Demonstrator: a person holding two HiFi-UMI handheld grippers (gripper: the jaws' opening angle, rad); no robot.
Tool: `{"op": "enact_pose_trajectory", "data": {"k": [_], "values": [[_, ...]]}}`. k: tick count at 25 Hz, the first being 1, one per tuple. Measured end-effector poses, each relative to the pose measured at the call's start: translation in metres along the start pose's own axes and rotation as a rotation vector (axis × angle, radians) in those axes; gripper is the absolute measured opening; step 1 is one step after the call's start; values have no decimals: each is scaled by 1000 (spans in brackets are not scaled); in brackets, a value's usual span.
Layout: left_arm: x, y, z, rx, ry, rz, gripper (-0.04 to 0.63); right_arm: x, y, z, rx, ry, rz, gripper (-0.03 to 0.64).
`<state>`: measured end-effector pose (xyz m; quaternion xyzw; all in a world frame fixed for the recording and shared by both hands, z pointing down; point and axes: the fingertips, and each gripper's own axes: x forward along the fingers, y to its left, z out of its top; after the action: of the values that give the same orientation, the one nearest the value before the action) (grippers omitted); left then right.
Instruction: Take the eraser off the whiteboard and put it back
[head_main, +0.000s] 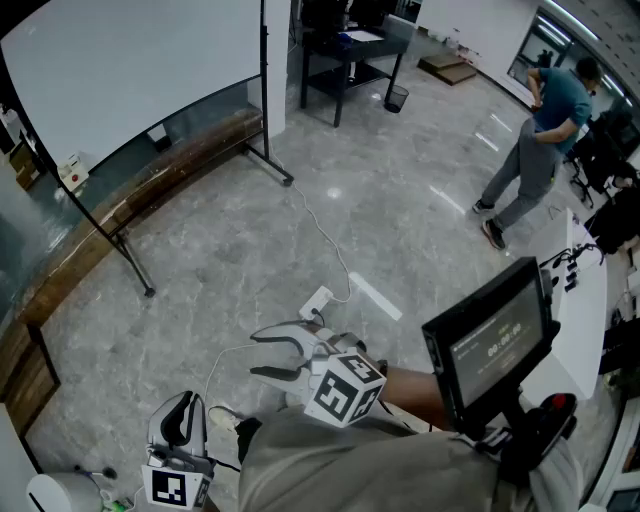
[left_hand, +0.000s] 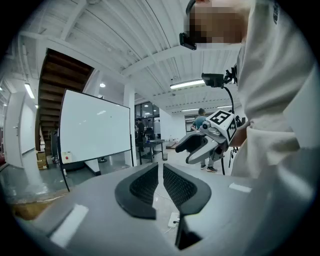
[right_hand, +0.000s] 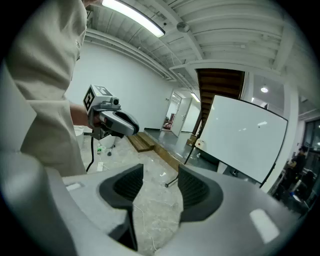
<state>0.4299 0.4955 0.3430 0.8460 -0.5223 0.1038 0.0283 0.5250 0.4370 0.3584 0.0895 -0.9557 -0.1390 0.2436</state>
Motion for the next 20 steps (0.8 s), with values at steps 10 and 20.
{"op": "enact_pose_trajectory", "data": {"k": [10,20], "values": [[-33,27,-1,-24,75,68,38,21,13,23,7,20,96,221],[-86,156,-26,-71,88,212,38,154,12,70,-24,-68,183,35]]}}
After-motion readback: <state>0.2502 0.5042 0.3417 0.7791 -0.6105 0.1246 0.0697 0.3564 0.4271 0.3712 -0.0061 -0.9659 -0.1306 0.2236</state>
